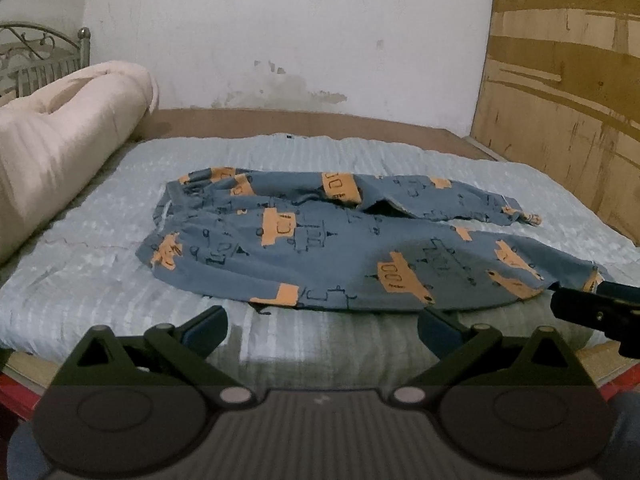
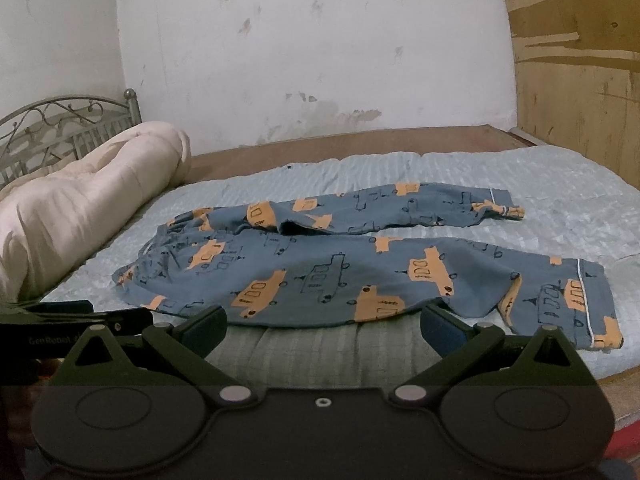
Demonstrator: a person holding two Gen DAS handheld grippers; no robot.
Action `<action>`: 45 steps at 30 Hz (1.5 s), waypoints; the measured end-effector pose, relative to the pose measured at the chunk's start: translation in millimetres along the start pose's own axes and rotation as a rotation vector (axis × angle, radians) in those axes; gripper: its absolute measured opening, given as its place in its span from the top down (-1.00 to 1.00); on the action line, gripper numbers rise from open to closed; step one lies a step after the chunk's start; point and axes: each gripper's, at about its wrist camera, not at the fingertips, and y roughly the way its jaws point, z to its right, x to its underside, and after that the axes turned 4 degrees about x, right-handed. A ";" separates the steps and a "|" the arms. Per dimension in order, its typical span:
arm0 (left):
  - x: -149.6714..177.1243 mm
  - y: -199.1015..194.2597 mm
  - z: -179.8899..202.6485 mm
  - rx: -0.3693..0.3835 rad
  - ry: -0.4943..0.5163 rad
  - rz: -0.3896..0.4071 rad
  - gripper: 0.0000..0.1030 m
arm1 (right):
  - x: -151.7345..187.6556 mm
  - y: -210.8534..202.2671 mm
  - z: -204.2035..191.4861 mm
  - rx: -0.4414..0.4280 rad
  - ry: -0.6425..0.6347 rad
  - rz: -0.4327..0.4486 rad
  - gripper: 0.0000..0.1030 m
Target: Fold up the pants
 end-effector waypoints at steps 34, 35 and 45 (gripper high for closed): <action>-128.2 86.8 -81.0 0.064 -0.064 0.061 -0.99 | -119.7 112.7 30.9 -0.259 -0.161 -0.042 -0.99; -136.5 94.3 -85.6 0.082 -0.048 0.078 -0.99 | -130.0 125.8 32.3 -0.290 -0.177 -0.059 -0.99; -217.6 219.6 -136.6 0.131 0.132 -0.006 -0.99 | -215.4 293.5 48.3 -0.299 -0.366 -0.180 -0.99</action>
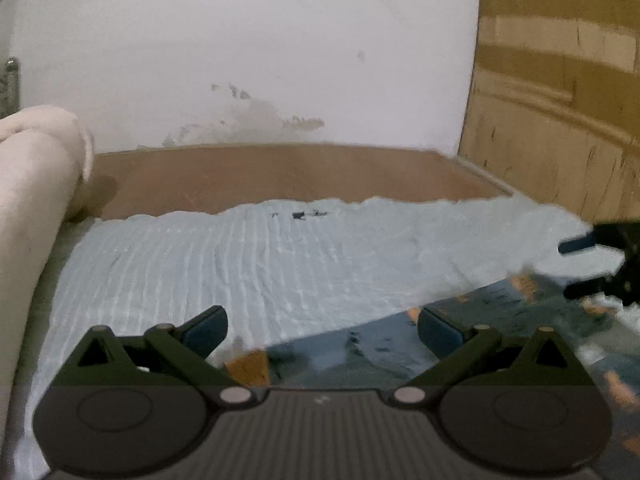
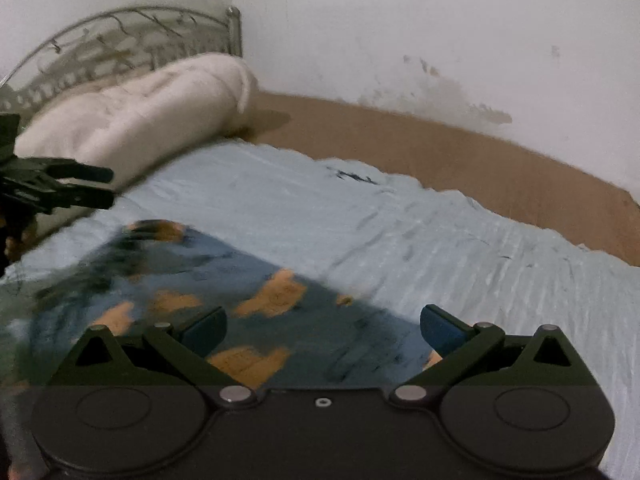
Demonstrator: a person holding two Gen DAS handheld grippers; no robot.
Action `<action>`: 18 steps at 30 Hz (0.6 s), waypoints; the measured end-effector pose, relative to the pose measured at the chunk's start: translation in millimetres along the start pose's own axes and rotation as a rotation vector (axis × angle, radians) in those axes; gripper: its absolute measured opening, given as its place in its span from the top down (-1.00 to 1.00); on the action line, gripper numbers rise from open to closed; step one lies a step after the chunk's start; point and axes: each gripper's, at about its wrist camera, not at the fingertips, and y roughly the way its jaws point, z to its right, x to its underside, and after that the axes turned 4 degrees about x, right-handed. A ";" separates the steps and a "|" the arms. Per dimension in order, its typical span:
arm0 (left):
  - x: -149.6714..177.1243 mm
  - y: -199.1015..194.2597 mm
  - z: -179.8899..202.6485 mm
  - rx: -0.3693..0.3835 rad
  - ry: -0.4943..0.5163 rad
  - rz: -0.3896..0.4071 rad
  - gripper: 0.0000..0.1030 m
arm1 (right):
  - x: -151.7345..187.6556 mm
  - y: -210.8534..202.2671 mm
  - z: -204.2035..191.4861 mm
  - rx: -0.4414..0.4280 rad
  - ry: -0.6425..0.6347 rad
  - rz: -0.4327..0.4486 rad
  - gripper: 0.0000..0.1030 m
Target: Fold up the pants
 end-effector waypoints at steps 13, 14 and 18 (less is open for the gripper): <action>3.4 122.2 -38.6 0.101 0.066 -0.332 -0.69 | -13.6 120.5 41.7 -0.088 -0.109 -0.272 -0.37; 4.7 124.0 -42.7 0.113 0.057 -0.346 -0.54 | -12.2 121.9 43.3 -0.083 -0.116 -0.287 -0.21; 7.2 131.4 -53.7 0.169 -0.019 -0.429 0.32 | -4.9 124.2 45.8 -0.050 -0.144 -0.317 0.23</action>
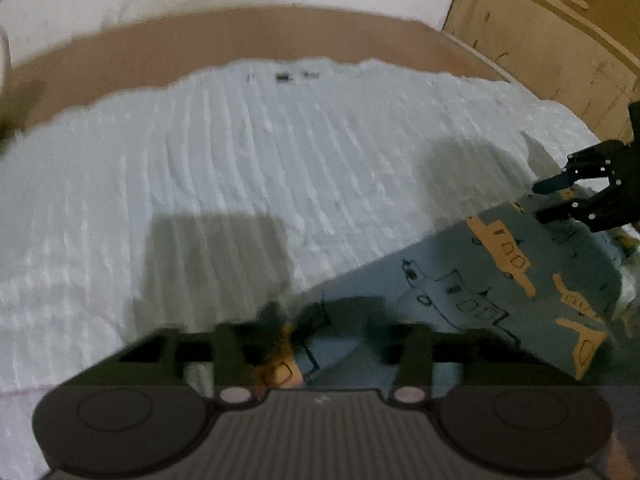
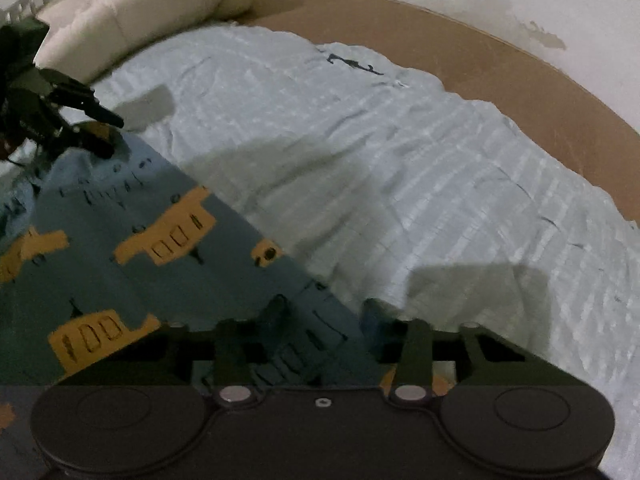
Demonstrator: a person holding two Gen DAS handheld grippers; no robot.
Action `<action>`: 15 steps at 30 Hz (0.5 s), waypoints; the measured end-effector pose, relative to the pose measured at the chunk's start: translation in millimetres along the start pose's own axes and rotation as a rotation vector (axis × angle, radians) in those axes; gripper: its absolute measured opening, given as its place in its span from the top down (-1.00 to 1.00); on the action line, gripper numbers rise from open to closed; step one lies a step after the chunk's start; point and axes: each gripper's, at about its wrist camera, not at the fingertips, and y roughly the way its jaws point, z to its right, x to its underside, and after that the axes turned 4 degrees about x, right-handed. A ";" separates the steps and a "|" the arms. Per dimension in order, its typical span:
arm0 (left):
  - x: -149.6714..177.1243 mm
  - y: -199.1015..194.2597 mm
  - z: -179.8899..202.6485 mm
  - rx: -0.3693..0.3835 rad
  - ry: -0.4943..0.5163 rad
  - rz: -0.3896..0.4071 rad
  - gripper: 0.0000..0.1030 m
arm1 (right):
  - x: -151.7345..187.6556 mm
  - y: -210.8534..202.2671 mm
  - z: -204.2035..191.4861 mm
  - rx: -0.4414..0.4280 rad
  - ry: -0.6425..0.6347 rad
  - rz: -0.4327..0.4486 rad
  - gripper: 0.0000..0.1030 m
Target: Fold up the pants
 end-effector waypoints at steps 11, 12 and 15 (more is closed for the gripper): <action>-16.4 -36.9 18.5 -0.130 0.052 0.187 1.00 | -21.2 -26.5 4.0 0.129 -0.006 0.128 1.00; -18.7 -41.2 19.8 -0.137 0.048 0.218 1.00 | -27.4 -31.0 6.9 0.148 0.000 0.158 1.00; -24.1 -38.7 24.0 -0.186 0.061 0.258 1.00 | -51.4 -35.1 7.5 0.245 -0.048 0.235 1.00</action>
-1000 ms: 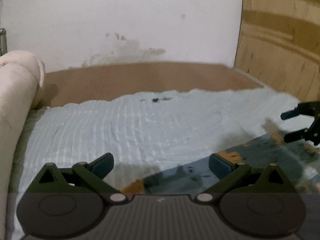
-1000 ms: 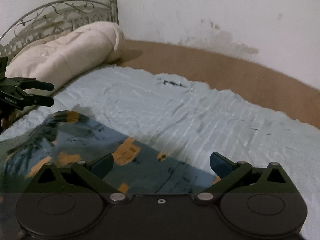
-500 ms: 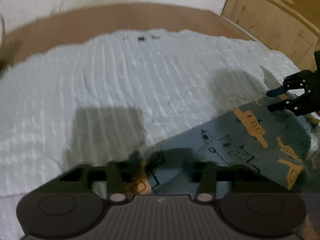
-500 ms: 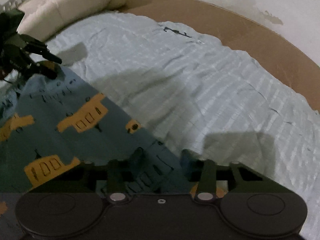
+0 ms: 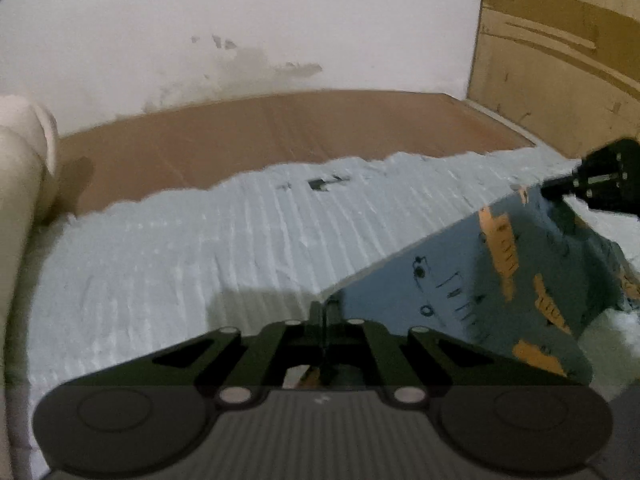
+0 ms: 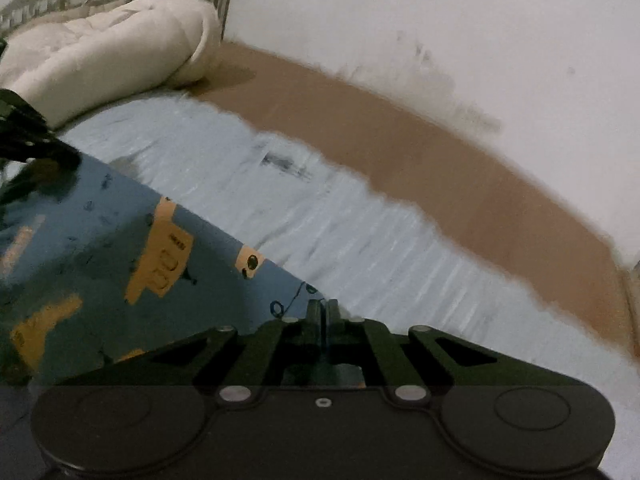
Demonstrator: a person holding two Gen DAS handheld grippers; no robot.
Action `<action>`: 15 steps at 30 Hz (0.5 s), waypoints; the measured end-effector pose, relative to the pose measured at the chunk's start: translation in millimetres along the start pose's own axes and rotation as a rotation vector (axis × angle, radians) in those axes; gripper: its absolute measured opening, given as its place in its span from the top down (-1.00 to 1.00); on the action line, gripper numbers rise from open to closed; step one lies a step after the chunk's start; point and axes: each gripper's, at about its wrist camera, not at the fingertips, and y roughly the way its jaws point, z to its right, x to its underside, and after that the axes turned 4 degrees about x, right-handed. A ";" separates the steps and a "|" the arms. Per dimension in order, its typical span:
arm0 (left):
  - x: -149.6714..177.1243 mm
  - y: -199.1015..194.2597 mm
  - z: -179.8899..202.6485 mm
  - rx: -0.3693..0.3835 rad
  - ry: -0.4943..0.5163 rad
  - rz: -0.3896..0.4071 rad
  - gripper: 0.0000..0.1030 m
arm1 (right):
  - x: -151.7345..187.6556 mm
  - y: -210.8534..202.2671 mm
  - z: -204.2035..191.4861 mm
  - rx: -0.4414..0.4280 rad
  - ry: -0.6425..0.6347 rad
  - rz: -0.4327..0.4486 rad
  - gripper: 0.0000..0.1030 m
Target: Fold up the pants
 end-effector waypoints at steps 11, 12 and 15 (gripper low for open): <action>14.9 53.3 -28.0 0.054 -0.090 -0.118 0.66 | 6.0 71.3 2.3 -0.094 0.087 -0.118 0.74; 14.3 50.0 -30.2 0.059 -0.085 -0.113 0.50 | 6.8 70.5 6.4 -0.118 0.113 -0.112 0.66; 13.6 40.7 -38.4 0.066 -0.075 -0.109 -0.03 | 5.4 67.8 10.4 -0.172 0.164 -0.097 0.36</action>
